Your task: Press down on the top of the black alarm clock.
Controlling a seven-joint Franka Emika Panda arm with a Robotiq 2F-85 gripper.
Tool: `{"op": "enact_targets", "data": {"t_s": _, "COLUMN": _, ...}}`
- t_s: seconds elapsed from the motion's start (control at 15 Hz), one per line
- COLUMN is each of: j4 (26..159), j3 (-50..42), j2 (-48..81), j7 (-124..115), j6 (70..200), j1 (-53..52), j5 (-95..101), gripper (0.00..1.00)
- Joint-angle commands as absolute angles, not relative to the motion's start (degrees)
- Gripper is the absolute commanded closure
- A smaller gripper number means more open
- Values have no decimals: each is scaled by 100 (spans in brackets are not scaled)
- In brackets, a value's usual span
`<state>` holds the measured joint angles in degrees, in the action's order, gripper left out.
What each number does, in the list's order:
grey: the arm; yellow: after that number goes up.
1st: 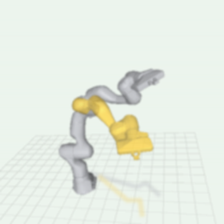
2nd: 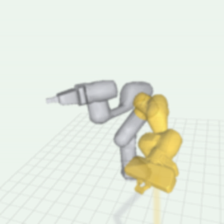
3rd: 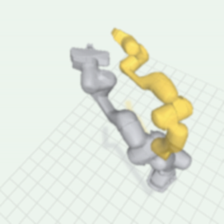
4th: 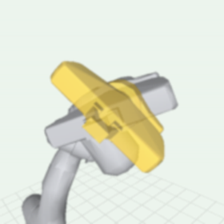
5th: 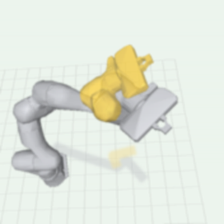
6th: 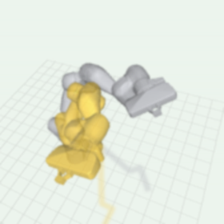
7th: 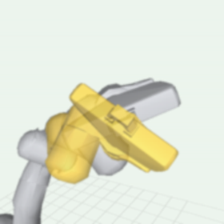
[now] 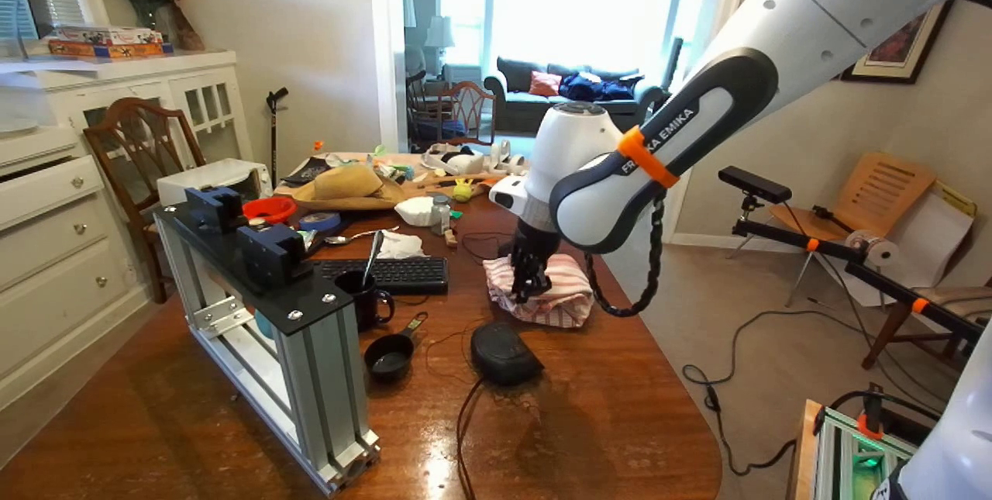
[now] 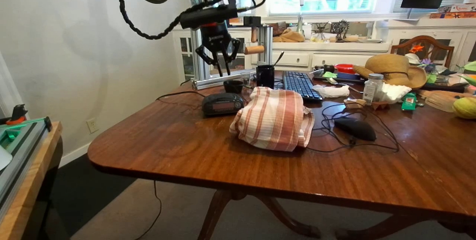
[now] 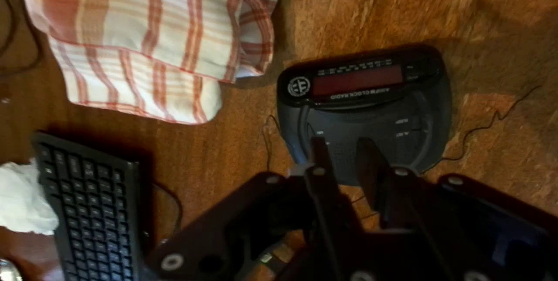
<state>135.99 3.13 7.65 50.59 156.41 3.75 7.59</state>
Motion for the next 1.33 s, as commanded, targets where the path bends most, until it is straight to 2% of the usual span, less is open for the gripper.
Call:
{"op": "enact_targets", "data": {"t_s": 0.0, "j4": 13855, "j3": -24, "j2": 37, "j7": 3554, "j6": 15103, "j1": 182, "j5": 1498, "gripper": 45}}
{"op": "enact_targets", "data": {"t_s": 0.4, "j4": 13799, "j3": 112, "j2": -712, "j7": 1646, "j6": 13784, "j1": 106, "j5": 1397, "gripper": 0}}
{"op": "enact_targets", "data": {"t_s": 0.8, "j4": 13682, "j3": 192, "j2": -1055, "j7": -98, "j6": 12920, "j1": 144, "j5": 1386, "gripper": 0}}
{"op": "enact_targets", "data": {"t_s": 0.87, "j4": 13641, "j3": 115, "j2": -903, "j7": 431, "j6": 13254, "j1": 95, "j5": 1347, "gripper": 0}}
{"op": "enact_targets", "data": {"t_s": 1.27, "j4": 13635, "j3": 114, "j2": -928, "j7": 380, "j6": 13217, "j1": 96, "j5": 1346, "gripper": 0}}
